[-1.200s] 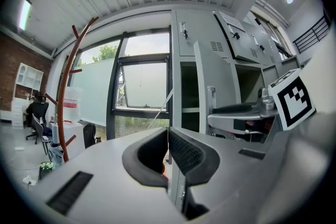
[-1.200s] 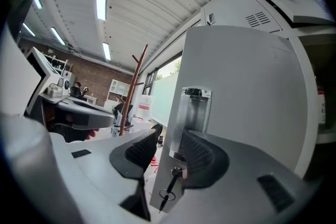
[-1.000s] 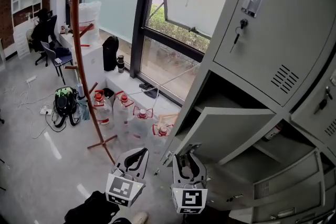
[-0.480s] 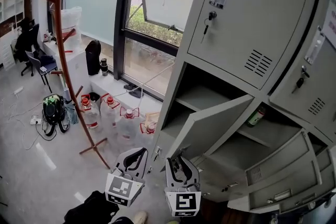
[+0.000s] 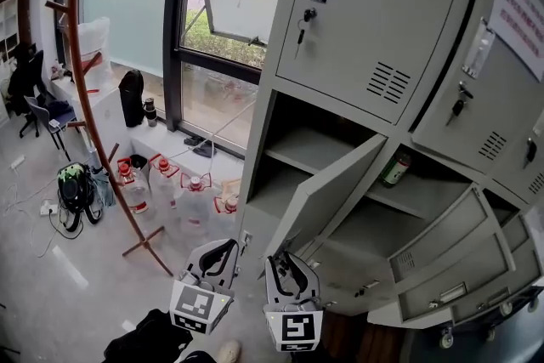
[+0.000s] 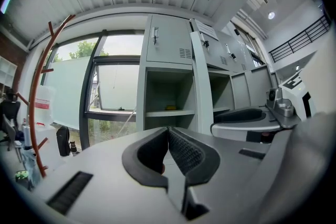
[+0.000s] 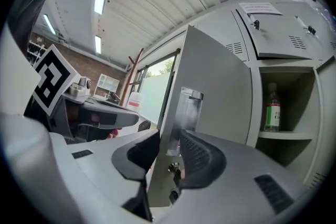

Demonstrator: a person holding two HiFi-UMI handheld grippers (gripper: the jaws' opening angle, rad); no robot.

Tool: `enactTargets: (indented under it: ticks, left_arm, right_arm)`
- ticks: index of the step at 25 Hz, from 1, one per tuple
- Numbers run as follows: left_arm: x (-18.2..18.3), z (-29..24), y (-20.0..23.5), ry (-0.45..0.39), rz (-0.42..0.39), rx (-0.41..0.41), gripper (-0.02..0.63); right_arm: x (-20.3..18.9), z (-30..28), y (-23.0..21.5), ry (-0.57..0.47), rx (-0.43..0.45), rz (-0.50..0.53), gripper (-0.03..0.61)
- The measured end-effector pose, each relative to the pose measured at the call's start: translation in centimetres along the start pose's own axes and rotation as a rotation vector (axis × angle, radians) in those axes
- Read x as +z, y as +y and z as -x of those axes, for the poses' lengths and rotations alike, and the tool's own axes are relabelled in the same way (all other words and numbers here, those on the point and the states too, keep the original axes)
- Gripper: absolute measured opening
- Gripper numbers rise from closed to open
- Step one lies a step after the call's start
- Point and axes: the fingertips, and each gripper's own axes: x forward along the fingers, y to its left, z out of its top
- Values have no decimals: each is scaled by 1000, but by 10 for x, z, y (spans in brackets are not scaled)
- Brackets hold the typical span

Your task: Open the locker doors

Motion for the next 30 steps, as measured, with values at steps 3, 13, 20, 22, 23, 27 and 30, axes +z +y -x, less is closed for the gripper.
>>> enactTargets:
  ticks: [3,13,20,22,23,27,30]
  left_arm:
    - [2,3,-12,-1,-2,-19,25]
    - [2,25,-55,-4,8,-66,25]
    - [5,38,-83,-15,19,-90,25]
    - [3,42,-88,-14,20,-91,25]
    - [2,43,-90,-12,19,-92,25]
    - [0,45,-100,-6,14,-99,25]
    - [-1,44,-106,-3,12,-104,25]
  right_arm:
    - [-1,10,-1,3,-15,0,118]
    - [-11,57,-19,18,-87,4,86]
    - [-20,90,-41,55,-152,-17,77]
    - [-24,98,-48,59,-175,-11,69]
    - [-26,102,-51,61,-186,-10,63]
    - [-31,114,-62,63,-212,-15,55]
    - [-33,121,-71,63,-231,-20,55]
